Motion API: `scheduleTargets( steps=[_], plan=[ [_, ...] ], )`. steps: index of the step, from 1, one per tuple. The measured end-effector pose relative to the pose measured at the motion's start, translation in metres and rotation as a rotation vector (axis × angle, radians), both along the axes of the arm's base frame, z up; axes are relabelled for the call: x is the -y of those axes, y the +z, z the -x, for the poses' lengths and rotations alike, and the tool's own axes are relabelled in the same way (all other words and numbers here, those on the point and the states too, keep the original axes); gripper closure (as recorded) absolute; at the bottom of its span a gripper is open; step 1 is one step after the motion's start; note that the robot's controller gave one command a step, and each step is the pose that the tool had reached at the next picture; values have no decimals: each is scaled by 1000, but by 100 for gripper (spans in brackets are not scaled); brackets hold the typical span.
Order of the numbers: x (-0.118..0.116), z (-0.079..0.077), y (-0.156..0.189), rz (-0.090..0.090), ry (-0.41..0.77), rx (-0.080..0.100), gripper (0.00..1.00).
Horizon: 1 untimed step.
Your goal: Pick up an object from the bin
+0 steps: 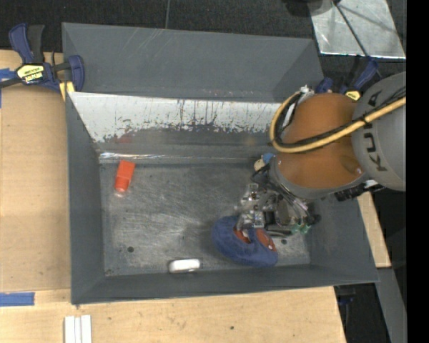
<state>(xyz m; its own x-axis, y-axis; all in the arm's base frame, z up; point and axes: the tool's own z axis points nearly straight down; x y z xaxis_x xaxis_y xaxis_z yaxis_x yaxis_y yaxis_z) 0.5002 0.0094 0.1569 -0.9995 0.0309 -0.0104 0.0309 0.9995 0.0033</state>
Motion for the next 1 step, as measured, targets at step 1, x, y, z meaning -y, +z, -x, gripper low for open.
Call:
scheduleTargets(
  steps=[1],
  plan=[
    [-10,0,106,3,51,1,100]
  ],
)
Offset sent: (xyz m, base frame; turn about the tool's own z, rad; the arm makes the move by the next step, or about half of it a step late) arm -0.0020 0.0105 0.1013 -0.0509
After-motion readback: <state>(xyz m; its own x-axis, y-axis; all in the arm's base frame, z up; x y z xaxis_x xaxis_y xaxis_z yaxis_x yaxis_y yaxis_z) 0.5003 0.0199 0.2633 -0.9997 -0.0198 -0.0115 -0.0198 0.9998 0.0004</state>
